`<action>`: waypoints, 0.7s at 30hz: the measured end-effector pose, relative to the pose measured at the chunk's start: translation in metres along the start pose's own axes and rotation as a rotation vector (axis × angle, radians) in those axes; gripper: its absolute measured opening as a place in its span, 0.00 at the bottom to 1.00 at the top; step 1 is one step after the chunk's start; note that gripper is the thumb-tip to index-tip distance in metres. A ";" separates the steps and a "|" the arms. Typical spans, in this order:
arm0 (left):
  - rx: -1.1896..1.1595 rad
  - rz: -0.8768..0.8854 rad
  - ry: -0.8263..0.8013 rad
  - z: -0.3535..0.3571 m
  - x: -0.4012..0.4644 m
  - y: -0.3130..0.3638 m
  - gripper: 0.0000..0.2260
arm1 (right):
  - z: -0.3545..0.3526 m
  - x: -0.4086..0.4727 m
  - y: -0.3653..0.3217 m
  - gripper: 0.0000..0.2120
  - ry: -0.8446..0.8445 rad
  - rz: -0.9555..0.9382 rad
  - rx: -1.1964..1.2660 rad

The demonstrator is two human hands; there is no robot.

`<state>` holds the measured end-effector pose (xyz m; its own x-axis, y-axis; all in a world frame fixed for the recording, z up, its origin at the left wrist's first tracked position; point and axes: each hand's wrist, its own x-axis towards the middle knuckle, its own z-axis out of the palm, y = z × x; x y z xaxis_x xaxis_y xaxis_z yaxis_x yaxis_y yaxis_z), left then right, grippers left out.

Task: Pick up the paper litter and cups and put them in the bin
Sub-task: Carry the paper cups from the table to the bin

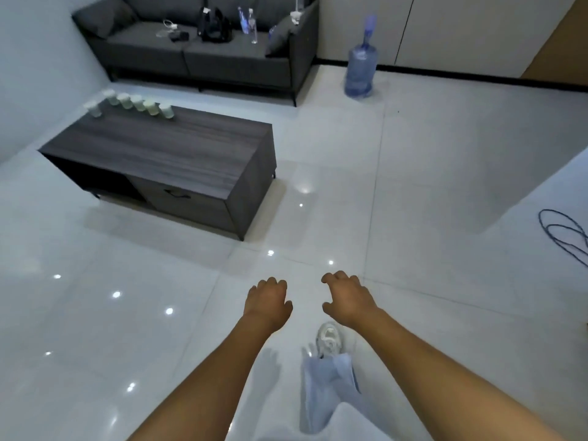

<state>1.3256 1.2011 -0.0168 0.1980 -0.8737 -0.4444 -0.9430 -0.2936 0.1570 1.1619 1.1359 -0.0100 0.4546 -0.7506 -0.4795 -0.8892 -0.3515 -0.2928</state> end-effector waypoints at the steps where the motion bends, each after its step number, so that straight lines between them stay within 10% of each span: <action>1: -0.009 -0.007 0.004 -0.011 0.023 0.003 0.17 | -0.016 0.023 0.005 0.26 0.001 -0.004 -0.009; 21: -0.190 -0.109 0.081 -0.223 0.445 -0.016 0.17 | -0.271 0.445 0.034 0.27 -0.018 -0.059 -0.059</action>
<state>1.4879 0.7306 -0.0204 0.3240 -0.8590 -0.3965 -0.8491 -0.4489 0.2786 1.3202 0.6385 -0.0093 0.5069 -0.7173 -0.4780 -0.8619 -0.4279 -0.2720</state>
